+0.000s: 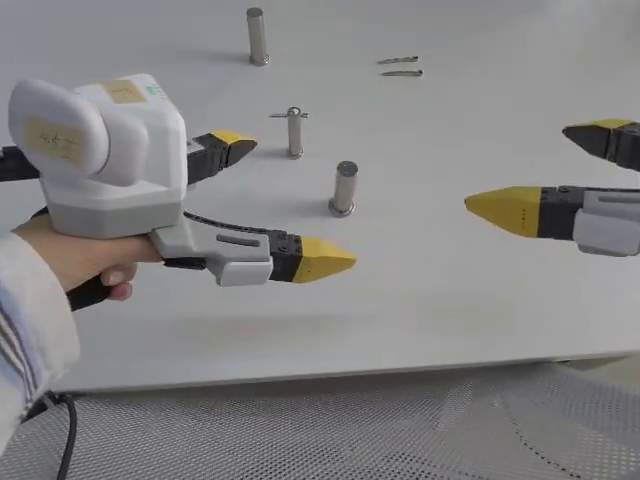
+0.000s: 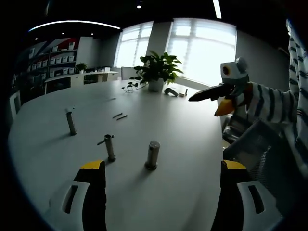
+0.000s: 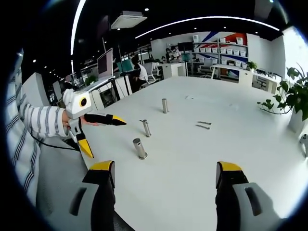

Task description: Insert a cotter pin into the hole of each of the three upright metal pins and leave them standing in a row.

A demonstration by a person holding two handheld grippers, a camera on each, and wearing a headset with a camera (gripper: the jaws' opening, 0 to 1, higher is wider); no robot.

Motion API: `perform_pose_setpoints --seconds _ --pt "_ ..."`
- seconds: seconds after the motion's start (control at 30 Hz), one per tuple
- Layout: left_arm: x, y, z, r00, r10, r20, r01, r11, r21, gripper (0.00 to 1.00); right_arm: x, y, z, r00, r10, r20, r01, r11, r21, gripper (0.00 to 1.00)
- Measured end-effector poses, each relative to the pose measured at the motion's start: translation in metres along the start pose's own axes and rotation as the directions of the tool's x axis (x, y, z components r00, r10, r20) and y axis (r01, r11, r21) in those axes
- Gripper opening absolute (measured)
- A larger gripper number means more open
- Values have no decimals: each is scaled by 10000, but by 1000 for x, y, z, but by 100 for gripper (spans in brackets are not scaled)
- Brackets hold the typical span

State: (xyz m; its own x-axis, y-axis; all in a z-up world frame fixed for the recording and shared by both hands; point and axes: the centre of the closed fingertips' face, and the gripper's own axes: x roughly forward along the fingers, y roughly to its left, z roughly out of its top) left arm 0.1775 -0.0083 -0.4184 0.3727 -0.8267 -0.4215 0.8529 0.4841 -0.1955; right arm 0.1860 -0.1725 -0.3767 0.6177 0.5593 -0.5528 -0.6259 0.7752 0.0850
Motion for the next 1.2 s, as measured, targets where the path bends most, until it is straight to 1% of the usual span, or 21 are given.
perform_pose_setpoints --seconds 0.1,0.23,0.37,0.43,0.47,0.53,0.6,0.63,0.67,0.7,0.73,0.77,0.8,0.87,0.93,0.97,1.0,1.03,1.1,1.17,1.2 --pt "-3 0 -4 9999 62 -114 -62 10000 -3 99 2 -7 4 9999 88 -146 -92 9995 -297 79" --pt "-7 1 -6 9999 171 9 -171 9994 -312 99 10 -21 5 9971 337 -686 -375 9978 -548 74" --pt "-11 4 -10 9995 326 59 -323 9983 -492 99 21 -40 14 9930 631 -996 -734 9919 -1036 69" --pt "-13 5 -9 9991 393 153 -383 9976 -584 99 27 -48 19 9908 619 -1204 -793 9862 -1451 66" --pt "-14 6 -10 9990 405 169 -394 9974 -601 99 30 -52 21 9871 654 -1462 -915 9795 -1796 65" --pt "-16 6 -10 9988 447 187 -434 9971 -619 99 34 -56 25 9837 672 -1670 -1033 9704 -2182 65" --pt "-18 7 -10 9987 467 206 -453 9970 -634 99 42 -59 32 9792 863 -1835 -1306 9607 -2448 64" --pt "-19 7 -11 9986 486 227 -471 9968 -650 99 45 -59 35 9777 1021 -1838 -1488 9535 -2619 61" --pt "-19 7 -11 9985 493 239 -476 9967 -650 99 49 -59 38 9741 1216 -1906 -1721 9454 -2766 56" --pt "-19 7 -11 9985 490 239 -473 9967 -654 99 54 -62 40 9686 1273 -2135 -1869 9393 -2877 51" --pt "-20 7 -13 9986 491 212 -475 9965 -683 99 57 -65 42 9649 1286 -2290 -1966 9318 -3052 45" --pt "-20 7 -14 9986 500 196 -485 9964 -697 99 63 -70 45 9602 1229 -2507 -2049 9202 -3336 42" --pt "-20 7 -15 9986 506 180 -493 9963 -701 99 67 -72 47 9563 1191 -2668 -2118 9117 -3521 41" --pt "-20 7 -16 9985 525 166 -511 9961 -722 99 77 -76 53 9506 1161 -2880 -2231 9004 -3735 42" --pt "-20 7 -17 9983 552 188 -536 9955 -780 99 89 -79 58 9462 1284 -2969 -2400 8940 -3783 41" --pt "-20 8 -18 9981 578 223 -556 9945 -888 99 96 -82 58 9406 1259 -3153 -2473 8903 -3825 41" --pt "-20 8 -18 9981 576 238 -552 9941 -930 99 99 -85 57 9337 1222 -3366 -2575 8824 -3939 40" --pt "-19 8 -19 9981 572 212 -550 9939 -960 99 104 -88 57 9291 1158 -3513 -2613 8777 -4017 39" --pt "-19 9 -20 9979 616 201 -594 9937 -953 99 114 -91 57 9232 1138 -3671 -2715 8691 -4134 37" --pt "-19 9 -19 9978 609 245 -582 9935 -982 99 122 -94 56 9127 1144 -3922 -2881 8609 -4193 36" --pt "-19 9 -18 9978 604 262 -575 9933 -1001 99 127 -97 56 9079 1026 -4063 -2904 8530 -4336 35"
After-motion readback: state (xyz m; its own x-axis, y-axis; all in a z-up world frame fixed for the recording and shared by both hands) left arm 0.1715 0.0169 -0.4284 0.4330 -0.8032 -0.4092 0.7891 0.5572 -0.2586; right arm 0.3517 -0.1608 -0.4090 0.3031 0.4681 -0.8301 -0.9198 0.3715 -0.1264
